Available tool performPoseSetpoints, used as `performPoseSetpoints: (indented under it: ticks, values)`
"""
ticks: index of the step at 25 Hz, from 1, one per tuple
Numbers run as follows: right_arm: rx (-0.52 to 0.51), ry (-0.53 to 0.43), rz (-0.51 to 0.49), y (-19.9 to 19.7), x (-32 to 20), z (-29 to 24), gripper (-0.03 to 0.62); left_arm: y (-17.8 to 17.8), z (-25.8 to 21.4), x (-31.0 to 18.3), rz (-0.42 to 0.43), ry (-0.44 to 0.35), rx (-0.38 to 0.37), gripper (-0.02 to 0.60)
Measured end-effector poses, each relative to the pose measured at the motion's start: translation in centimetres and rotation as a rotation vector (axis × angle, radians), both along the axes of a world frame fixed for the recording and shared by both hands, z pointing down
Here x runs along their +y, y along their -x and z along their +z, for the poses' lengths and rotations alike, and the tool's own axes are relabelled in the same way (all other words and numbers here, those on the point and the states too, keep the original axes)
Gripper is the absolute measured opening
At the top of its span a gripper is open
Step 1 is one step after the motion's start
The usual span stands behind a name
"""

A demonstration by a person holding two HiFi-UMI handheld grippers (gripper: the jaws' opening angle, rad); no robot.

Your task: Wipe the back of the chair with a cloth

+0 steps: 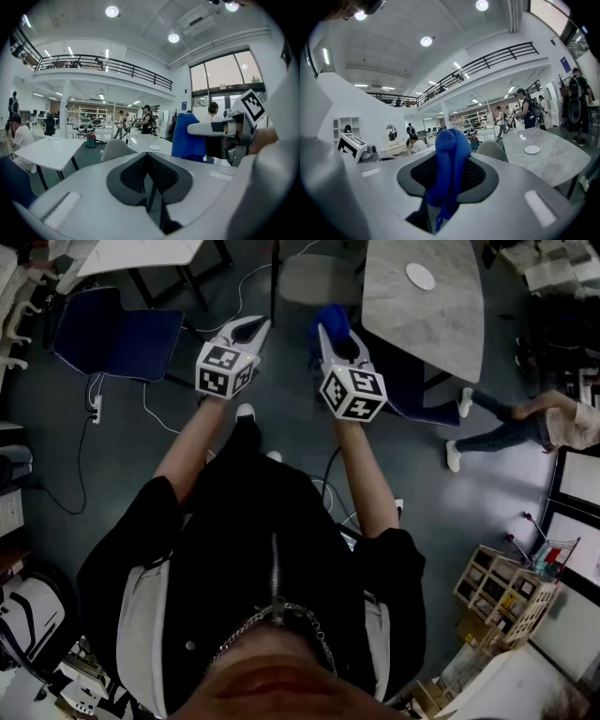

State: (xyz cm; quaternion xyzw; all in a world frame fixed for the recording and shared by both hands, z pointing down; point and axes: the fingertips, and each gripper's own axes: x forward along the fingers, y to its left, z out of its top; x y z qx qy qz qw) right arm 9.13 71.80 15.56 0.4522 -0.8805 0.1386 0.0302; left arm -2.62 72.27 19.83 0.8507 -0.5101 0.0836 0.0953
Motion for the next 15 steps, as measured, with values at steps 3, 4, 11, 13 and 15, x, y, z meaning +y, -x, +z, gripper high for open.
performPoseSetpoints:
  ticks: [3,4,11,13,15]
  values:
    - [-0.007,0.004,0.0,1.0,-1.9,-0.2,0.118,0.9,0.0,-2.0,0.006,0.002,-0.001,0.011]
    - [-0.016,0.003,-0.004,1.4,-2.5,-0.3,0.118,1.3,0.0,-2.7,0.008,0.002,-0.001,0.011]
    - [-0.037,-0.007,0.027,5.0,-8.3,0.1,0.118,4.6,0.8,-9.0,0.049,0.002,0.001,0.011]
    - [-0.035,0.0,0.034,6.4,-10.1,0.7,0.118,5.8,1.0,-10.8,0.062,-0.005,0.003,0.011]
    - [-0.027,0.002,0.033,7.3,-11.9,1.2,0.118,6.7,1.0,-12.5,0.072,-0.013,0.009,0.011]
